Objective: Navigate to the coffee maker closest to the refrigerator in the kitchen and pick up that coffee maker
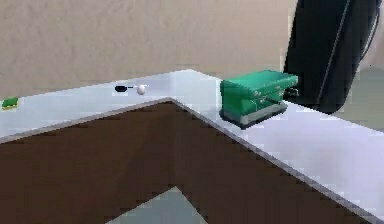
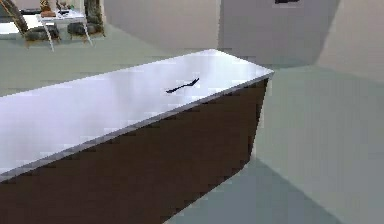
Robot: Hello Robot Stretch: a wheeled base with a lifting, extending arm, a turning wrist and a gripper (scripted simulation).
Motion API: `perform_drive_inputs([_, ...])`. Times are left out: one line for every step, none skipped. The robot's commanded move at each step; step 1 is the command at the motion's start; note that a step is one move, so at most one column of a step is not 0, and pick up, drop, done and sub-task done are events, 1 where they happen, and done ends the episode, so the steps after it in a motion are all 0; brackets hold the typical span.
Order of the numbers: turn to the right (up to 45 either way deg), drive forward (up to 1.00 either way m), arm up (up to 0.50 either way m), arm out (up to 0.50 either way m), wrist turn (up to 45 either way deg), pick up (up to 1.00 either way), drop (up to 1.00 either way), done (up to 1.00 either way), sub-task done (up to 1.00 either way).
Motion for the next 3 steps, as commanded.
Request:
perform_drive_inputs([0.0, 0.3, 0.0, 0.0, 0.0, 0.0, 0.0, 0.0, 0.0])
perform_drive_inputs([-45.0, 0.0, 0.0, 0.0, 0.0, 0.0, 0.0, 0.0, 0.0])
perform_drive_inputs([-15.0, 0.0, 0.0, 0.0, 0.0, 0.0, 0.0, 0.0, 0.0])
